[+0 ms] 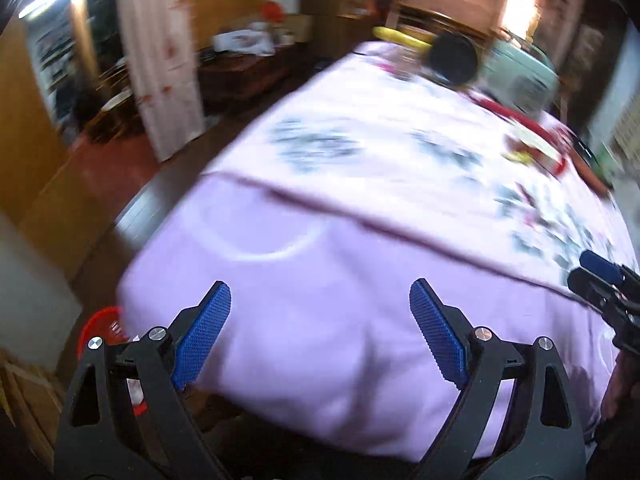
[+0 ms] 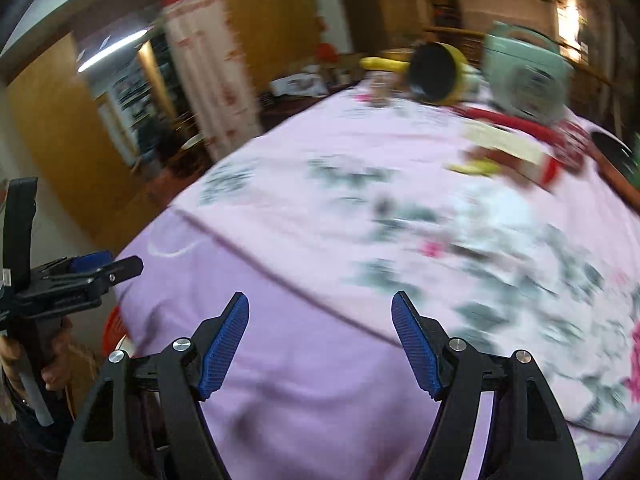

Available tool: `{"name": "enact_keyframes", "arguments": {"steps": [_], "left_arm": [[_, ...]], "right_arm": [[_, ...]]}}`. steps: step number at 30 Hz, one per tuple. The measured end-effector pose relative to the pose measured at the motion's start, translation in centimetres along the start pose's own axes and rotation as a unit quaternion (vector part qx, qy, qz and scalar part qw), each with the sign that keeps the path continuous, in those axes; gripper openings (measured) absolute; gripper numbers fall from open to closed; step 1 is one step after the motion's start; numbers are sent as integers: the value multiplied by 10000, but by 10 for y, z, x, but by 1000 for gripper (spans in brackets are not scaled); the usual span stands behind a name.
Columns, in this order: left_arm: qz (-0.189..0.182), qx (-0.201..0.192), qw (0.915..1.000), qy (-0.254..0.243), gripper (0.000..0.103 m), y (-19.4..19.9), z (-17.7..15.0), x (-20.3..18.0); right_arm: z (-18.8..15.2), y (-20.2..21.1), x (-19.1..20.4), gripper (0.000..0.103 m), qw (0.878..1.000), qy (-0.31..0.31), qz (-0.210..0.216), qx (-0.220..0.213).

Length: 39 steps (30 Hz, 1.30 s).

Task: Collect trash
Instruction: 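Move both tools back over the table toward the tissue and vegetable scrap, then grasp the white tissue with the right tool while the left tool grasps the green vegetable scrap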

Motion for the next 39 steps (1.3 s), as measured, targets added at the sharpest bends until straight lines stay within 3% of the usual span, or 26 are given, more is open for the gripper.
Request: {"name": "enact_keyframes", "arguments": {"steps": [7,14,19,29,31,32,33,39], "left_arm": [[-189,202,9953,-924,88,-26,34,-113],[-261,193,9908,-1316,88,-33,52,-171],[-214,305,9917,-1233,88,-45,56,-169],[17,460,9961,-749,88,-56,74,-126],[63,380,9965,-747,88,-52,81,-124],[80,349,9965,-758,88,-50,84,-124],[99,309,9964,-780,88,-48,88,-125],[172,39,9928,-1184,88,-46,126,-161]], "right_arm": [[-11,23,-88,73,9975,-629,-273,-192],[7,20,-142,74,9934,-944,-638,-145],[37,-7,-150,74,9926,-894,-814,82],[88,-74,-125,72,9910,-304,-1180,553],[88,-85,-130,52,9890,-357,-1244,723],[86,-88,-133,27,9892,-460,-1137,801],[83,-89,-136,10,9900,-562,-988,837],[61,-30,-166,7,9911,-1113,-719,137]]}}
Point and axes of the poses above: each gripper's, at about its wrist camera, not at the fingertips, and y roughly against the way its jaws point, x to its left, z to its top, the point moved 8 cm from there along -y, roughly the way its jaws point, and after that the axes turned 15 degrees about x, right-handed, at the moved point
